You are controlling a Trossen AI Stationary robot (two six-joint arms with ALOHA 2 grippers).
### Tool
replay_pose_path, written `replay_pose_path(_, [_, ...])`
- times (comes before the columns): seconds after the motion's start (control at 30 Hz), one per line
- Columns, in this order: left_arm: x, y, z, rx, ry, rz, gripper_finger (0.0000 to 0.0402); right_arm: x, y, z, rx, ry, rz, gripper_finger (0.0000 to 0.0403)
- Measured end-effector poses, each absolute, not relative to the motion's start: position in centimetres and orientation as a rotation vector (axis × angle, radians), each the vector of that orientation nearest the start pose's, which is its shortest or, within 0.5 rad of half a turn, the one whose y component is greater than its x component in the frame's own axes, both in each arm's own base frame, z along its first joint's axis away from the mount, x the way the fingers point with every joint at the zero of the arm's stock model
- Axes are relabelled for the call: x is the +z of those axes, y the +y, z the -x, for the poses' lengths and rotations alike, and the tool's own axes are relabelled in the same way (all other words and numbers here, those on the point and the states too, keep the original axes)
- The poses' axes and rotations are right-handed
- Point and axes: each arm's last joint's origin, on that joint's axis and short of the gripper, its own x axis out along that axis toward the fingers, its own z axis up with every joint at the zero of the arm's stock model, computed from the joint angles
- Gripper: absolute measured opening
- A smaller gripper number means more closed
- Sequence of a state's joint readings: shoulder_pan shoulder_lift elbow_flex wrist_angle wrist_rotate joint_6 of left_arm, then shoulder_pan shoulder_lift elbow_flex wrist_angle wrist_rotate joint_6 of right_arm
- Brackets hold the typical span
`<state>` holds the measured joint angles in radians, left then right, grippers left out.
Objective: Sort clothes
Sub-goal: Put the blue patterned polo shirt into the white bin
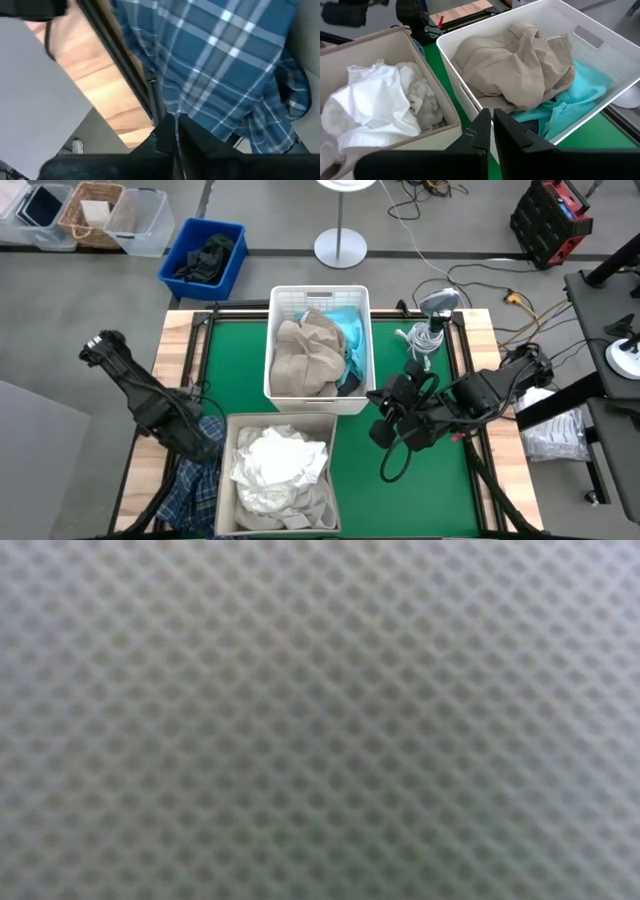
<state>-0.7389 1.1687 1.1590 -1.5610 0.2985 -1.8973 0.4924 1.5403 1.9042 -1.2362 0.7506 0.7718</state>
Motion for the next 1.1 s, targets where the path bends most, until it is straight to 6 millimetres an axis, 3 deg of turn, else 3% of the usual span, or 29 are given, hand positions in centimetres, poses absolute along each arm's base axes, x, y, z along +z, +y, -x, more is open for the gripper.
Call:
replay_pose_path(0.27, [30.0, -12.5, -13.0, 0.69, 1.56, 0.888, 0.0087, 44.8, 10.7, -24.8, -0.496, 0.542, -0.259, 0.0013])
replay_pose_path(0.57, [29.2, -12.4, -13.2, 0.75, 1.536, 0.825, 0.0226, 44.8, 10.6, -24.9, -0.498, 0.538, -0.263, 0.0013])
replay_pose_path(0.73, [28.0, -12.6, -13.3, 0.772, 1.543, 0.803, 0.0281, 44.8, 10.7, -24.9, -0.497, 0.538, -0.263, 0.0013])
replay_pose_path(0.87, [27.3, -12.6, -13.4, 0.769, 1.541, 0.802, 0.0301, 44.9, 10.6, -24.9, -0.497, 0.537, -0.263, 0.0013])
replay_pose_path(1.1, [27.3, -12.6, -13.5, 0.749, 1.491, 0.809, 0.0299, 44.9, 10.7, -24.9, -0.497, 0.537, -0.263, 0.0013])
